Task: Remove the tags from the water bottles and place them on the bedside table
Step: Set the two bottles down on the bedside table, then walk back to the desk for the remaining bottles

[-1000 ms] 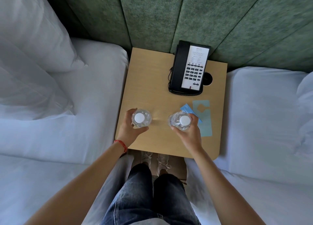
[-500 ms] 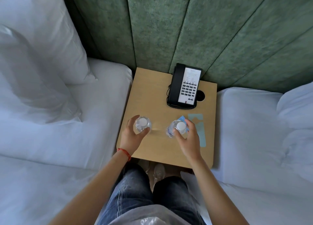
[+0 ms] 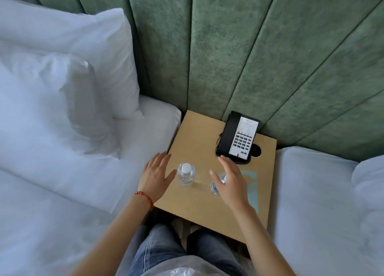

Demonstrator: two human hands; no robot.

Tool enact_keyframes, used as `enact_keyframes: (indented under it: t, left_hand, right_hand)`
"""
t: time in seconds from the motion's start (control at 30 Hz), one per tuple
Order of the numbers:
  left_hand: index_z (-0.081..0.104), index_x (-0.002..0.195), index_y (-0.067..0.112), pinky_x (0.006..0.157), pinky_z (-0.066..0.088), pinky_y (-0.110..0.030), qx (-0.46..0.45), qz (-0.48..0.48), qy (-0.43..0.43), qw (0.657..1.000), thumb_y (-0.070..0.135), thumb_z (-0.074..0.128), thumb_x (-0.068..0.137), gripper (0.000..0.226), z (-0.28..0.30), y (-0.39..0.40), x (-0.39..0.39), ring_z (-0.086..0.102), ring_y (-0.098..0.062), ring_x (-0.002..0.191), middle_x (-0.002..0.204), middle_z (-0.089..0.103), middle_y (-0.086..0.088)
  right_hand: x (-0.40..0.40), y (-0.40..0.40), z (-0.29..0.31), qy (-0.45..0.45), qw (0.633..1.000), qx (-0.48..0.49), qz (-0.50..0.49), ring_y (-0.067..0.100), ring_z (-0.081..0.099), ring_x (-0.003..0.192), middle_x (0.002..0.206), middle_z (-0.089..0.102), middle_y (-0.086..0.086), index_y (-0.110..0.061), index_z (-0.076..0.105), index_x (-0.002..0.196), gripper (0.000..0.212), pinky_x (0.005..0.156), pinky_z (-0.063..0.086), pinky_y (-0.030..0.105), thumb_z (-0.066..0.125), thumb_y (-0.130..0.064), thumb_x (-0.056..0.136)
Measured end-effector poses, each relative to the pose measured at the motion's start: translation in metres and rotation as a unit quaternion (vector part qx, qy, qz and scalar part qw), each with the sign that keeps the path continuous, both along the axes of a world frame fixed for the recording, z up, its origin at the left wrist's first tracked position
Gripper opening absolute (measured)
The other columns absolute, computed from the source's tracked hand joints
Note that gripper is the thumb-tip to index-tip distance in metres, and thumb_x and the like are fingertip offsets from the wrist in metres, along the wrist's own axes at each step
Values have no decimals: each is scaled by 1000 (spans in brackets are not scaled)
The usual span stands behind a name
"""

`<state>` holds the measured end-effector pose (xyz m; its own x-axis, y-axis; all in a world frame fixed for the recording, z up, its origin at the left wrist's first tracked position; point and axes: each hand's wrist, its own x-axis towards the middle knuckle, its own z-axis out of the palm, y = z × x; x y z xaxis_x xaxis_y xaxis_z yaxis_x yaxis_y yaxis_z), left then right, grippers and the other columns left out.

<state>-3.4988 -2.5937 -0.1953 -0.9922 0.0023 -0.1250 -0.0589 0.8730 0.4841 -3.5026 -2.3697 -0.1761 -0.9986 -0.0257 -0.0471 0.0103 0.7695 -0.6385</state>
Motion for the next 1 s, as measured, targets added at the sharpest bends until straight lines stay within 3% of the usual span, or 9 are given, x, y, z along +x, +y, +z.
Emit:
enact_keyframes:
  t: [0.3,0.53,0.77,1.0]
  left_hand:
    - [36,138,15,112,19,-43,-46,178,27,983,39,48,91,55,26,5,33,23,-28,139,148,34,-10]
    - [34,139,13,113,18,-43,-83,296,0,951,39,46,92,55,36,5,112,24,-29,139,149,32,-11]
    - [39,137,10,111,24,-45,-100,440,-1,892,37,51,90,55,46,-11,210,30,-31,137,146,37,-13]
    - [38,137,10,112,23,-44,-90,561,4,823,37,52,90,55,46,-18,320,28,-29,138,146,37,-11]
  right_hand:
    - [-38,1,11,24,980,19,198,17,37,133,142,45,4,-11,47,133,50,108,33,31,56,-34,90]
    - [-44,-32,6,5,943,50,329,15,34,134,144,42,1,-15,45,134,49,105,31,27,53,-37,91]
    - [2,-107,10,32,862,68,501,21,34,135,144,43,6,-12,46,134,50,110,25,31,54,-35,90]
    - [90,-183,19,49,770,74,632,20,34,135,145,41,6,-14,42,136,52,109,29,32,53,-38,90]
